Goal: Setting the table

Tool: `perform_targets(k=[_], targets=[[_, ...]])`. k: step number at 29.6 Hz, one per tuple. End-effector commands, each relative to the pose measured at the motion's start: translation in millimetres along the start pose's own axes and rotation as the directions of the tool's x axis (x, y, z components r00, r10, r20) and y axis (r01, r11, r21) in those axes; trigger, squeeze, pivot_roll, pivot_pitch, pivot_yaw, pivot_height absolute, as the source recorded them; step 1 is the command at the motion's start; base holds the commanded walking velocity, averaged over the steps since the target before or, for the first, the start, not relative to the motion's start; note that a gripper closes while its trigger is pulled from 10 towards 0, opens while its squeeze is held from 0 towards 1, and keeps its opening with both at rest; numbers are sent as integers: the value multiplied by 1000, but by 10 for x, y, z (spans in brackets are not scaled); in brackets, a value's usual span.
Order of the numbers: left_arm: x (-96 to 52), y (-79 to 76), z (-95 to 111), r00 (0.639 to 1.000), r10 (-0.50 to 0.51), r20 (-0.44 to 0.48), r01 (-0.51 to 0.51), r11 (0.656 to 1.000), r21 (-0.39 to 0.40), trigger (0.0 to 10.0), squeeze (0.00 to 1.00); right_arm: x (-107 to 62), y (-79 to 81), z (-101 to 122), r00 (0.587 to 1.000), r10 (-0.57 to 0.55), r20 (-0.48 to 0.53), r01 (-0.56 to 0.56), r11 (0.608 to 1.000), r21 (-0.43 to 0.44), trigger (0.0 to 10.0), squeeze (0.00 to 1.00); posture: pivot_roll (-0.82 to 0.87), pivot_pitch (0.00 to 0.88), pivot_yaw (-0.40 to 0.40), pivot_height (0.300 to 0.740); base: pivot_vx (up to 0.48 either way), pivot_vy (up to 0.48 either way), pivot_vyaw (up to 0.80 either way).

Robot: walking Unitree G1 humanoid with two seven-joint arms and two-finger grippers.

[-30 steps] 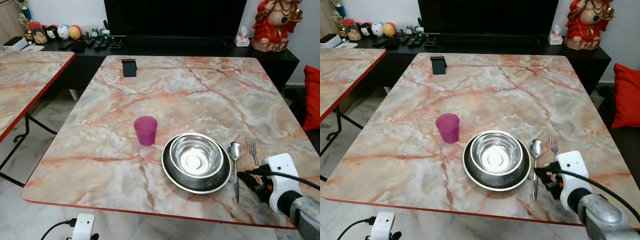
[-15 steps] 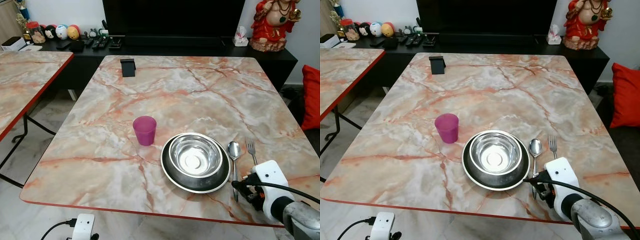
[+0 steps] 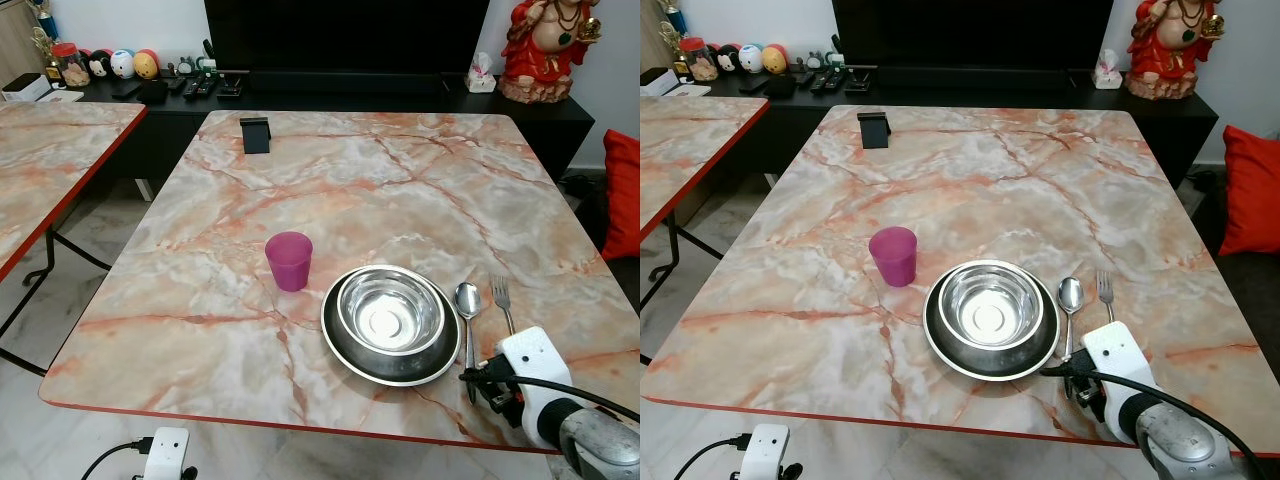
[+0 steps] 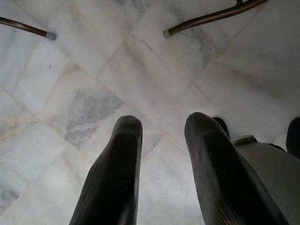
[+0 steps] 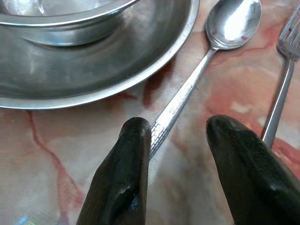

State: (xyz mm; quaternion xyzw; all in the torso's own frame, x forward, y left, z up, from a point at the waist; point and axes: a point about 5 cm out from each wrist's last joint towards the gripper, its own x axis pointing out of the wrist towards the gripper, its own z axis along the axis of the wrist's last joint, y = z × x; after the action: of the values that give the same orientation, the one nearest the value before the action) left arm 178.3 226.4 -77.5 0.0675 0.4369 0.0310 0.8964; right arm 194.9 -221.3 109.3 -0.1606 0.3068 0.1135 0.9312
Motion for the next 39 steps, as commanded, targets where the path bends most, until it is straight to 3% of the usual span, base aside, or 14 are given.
perform_targets(k=[1, 16, 39], targets=[[-10, 31, -54, 1000, 10, -28, -10, 1000, 7, 10000, 0, 11, 15, 8, 1000, -5, 3, 5, 1000, -5, 10000, 0, -61, 35, 20, 740, 0, 0, 0], [-8, 12, -53, 1000, 10, -29, -10, 1000, 8, 10000, 0, 83, 86, -66, 1000, 7, -16, -7, 1000, -5, 10000, 0, -57, 37, 18, 740, 0, 0, 0], [-3, 5, -38, 1000, 9, -27, -8, 1000, 7, 10000, 0, 53, -37, -101, 999, -25, -40, 23, 999, -38, 10000, 0, -58, 38, 18, 740, 0, 0, 0]])
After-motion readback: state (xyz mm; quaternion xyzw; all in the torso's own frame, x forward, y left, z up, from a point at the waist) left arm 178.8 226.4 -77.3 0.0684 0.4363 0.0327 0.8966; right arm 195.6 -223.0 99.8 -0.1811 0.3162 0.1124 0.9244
